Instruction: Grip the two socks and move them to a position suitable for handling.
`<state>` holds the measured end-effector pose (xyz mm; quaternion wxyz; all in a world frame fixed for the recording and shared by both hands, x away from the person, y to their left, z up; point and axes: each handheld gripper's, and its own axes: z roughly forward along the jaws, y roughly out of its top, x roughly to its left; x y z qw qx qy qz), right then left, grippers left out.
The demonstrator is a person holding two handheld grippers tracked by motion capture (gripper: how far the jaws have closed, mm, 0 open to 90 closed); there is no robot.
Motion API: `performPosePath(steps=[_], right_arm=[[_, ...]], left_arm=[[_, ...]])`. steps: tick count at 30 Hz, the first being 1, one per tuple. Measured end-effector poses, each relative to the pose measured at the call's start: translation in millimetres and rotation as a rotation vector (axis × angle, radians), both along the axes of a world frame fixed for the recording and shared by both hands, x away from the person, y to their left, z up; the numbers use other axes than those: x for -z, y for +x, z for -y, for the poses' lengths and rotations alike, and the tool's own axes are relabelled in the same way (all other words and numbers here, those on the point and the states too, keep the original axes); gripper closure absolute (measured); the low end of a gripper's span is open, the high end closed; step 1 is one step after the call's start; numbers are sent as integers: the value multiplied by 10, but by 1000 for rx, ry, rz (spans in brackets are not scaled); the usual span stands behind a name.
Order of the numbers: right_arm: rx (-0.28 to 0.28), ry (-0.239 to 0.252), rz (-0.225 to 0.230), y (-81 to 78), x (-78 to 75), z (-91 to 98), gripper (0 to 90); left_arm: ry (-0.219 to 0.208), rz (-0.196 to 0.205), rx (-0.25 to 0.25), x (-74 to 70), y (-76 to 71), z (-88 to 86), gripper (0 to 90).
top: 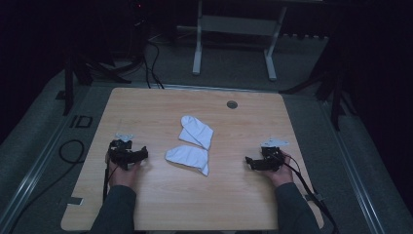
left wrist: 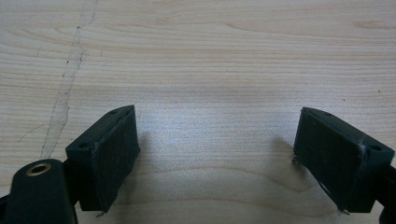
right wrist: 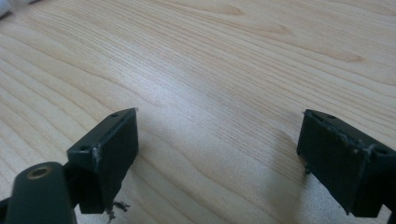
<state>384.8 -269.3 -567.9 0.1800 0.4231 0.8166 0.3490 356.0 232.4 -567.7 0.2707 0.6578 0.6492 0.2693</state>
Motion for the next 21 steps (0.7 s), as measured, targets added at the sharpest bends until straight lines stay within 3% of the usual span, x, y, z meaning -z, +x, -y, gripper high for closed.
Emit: performPosePath(steps=[15, 21], right_arm=[[-8, 2, 1, -3, -1, -4, 134], [-43, -1, -2, 12, -1, -18, 124]], left_arm=[[0, 0, 0, 0, -1, 1, 141], [0, 0, 0, 0, 0, 0, 141]])
